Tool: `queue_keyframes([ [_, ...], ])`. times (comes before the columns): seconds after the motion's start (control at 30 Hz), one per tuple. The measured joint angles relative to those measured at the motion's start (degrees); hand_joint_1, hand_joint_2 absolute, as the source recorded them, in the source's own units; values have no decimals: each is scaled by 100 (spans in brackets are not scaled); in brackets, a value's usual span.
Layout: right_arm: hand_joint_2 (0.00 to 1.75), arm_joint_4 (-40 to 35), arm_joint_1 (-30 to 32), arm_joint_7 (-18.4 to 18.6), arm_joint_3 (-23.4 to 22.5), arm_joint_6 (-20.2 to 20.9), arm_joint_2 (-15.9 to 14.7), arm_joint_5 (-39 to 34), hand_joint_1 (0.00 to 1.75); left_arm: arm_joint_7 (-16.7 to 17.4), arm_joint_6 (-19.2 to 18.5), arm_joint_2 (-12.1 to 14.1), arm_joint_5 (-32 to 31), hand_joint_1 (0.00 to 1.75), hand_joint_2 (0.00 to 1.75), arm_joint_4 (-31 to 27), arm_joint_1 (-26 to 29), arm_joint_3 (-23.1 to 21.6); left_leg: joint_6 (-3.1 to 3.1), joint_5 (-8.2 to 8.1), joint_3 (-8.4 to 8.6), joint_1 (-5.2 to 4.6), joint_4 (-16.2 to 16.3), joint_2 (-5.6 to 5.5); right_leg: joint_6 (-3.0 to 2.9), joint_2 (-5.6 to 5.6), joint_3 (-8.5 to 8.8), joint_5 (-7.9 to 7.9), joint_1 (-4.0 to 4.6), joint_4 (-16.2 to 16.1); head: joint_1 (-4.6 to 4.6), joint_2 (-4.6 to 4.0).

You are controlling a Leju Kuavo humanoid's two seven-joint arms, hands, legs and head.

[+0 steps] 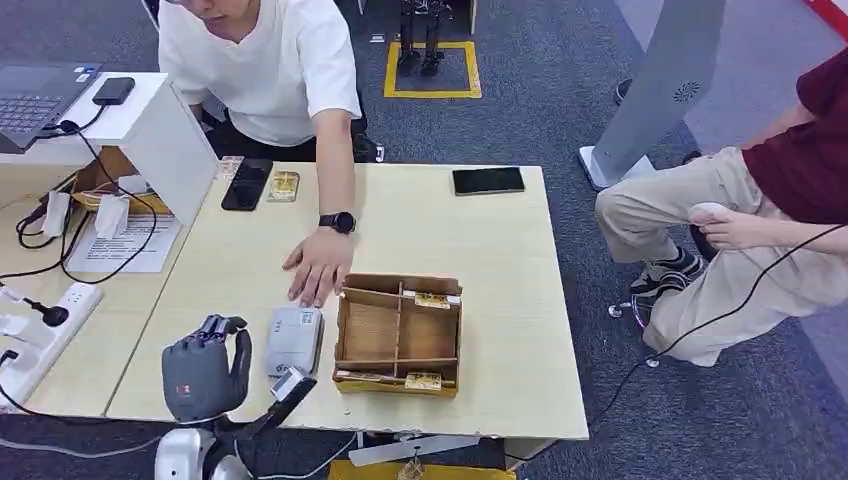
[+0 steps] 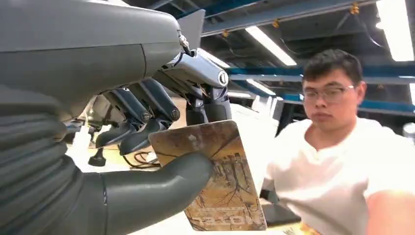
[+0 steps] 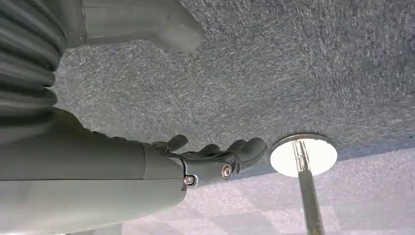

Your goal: Pass the card to the sensor for recognition and then transmit it.

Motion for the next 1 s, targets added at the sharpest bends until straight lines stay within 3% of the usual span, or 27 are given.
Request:
queue_keyframes([
  [0.2, 175, 0, 2, 0, 0, 0, 0, -2, 0, 120, 0, 13, -26, 175, 175, 116, 15, -78, 0, 0, 1, 0, 0, 0, 0, 0, 0, 0, 0, 0, 0, 0],
  [0.5, 175, 7, 1, 2, 0, 0, 0, -37, 0, 907, 0, 212, -153, 175, 175, 434, 15, -421, 0, 0, 1, 0, 0, 1, 0, 0, 0, 0, 0, 0, 0, 0],
  [0.67, 175, 22, 23, 20, 9, 2, -7, -155, 0, 1862, 0, 603, -26, 175, 175, 644, -8, -959, 0, 0, 0, 0, 0, 0, 0, 0, -2, 0, 0, 0, -6, 0],
  [1.0, 175, 50, 22, -7, 7, 0, -15, -55, 0, 1687, 2, 730, -98, 175, 175, 1123, -75, -1108, 0, 0, 0, 0, 0, 1, 0, 1, 0, 0, 0, 0, -4, 0],
])
